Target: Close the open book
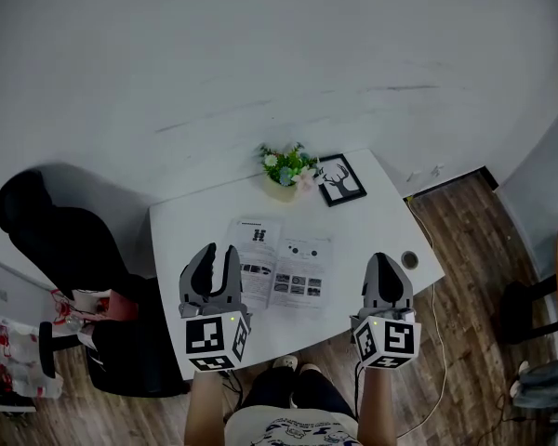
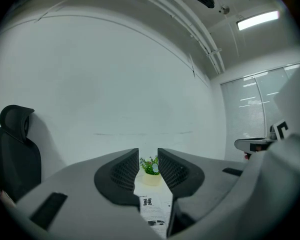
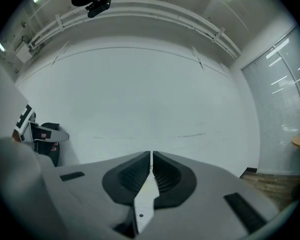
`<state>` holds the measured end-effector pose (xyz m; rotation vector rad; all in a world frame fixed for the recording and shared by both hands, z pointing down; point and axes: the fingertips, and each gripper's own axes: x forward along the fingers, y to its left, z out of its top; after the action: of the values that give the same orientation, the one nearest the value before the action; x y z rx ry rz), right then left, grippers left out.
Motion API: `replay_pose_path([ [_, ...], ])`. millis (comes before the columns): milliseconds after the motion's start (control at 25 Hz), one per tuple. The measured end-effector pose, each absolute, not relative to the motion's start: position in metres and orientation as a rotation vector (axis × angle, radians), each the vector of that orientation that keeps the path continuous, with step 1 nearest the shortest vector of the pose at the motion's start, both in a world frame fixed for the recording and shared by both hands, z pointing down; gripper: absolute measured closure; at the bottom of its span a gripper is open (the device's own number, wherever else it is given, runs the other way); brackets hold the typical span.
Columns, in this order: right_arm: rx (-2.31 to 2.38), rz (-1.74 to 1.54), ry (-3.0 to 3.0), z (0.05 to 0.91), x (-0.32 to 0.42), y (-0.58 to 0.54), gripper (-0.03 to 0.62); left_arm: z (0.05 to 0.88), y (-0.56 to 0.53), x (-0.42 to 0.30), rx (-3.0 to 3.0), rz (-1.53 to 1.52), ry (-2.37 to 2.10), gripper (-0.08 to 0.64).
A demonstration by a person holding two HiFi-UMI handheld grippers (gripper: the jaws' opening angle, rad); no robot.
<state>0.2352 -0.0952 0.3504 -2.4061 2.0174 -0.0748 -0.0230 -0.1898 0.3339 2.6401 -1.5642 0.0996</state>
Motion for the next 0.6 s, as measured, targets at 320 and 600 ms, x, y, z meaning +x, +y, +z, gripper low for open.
replay_pose_path([
  [320,-2.373,-0.086,2.067,0.351,0.243,-0.11,0.563,0.339,-0.195,-0.02,2.6,0.135,-1.621,0.46],
  [600,-2.345,-0.111,2.119,0.359,0.243,-0.12,0.563,0.351,-0.194,-0.019,2.547,0.153,-1.626,0.46],
])
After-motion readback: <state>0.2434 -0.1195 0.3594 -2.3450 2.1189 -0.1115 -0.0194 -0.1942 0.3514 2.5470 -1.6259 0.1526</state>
